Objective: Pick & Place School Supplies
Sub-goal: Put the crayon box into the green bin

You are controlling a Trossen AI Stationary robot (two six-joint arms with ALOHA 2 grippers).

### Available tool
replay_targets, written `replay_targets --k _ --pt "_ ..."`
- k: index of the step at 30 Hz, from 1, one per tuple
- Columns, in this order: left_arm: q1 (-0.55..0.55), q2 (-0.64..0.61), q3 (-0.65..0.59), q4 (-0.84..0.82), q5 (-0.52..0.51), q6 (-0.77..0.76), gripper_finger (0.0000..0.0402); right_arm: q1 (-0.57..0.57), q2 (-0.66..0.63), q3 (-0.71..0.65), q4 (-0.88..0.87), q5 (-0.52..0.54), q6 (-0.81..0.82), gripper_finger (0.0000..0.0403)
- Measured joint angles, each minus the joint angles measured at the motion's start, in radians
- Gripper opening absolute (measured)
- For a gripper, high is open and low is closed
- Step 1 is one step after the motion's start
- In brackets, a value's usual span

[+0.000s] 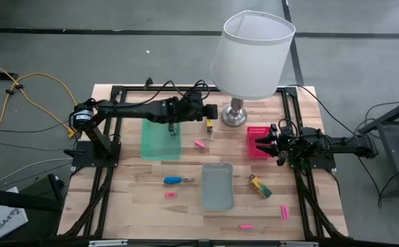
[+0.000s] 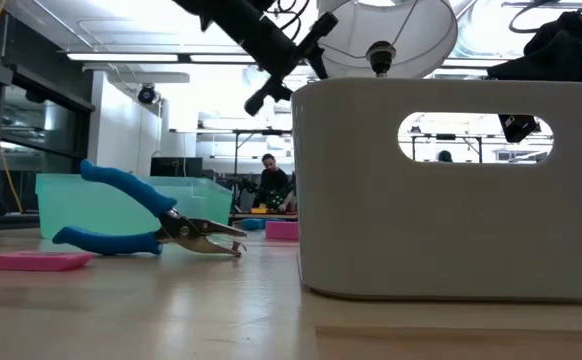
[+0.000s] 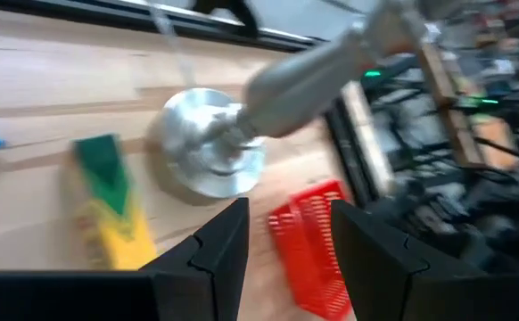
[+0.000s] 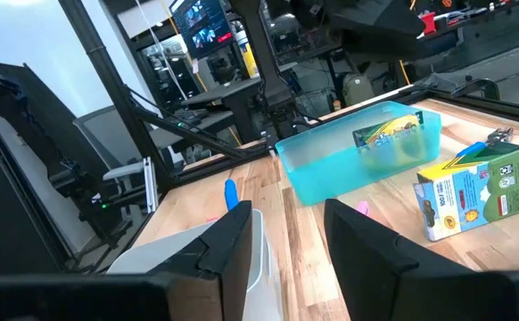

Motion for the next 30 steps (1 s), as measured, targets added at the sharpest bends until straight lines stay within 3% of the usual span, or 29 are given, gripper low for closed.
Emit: replay_targets --k 12,21,30 --pt "-0.032 0.067 0.047 -0.261 -0.091 -0.154 0.0154 0.0 0.0 0.0 0.002 0.0 0.0 0.0134" --pt "-0.019 0.141 0.049 -0.186 -0.098 -0.172 0.0154 0.0 0.013 0.0 0.003 0.0 0.0 0.0134" --pt "0.036 0.214 0.048 -0.129 -0.031 -0.167 0.0154 0.0 0.016 0.0 0.004 0.0 0.0 0.0134"
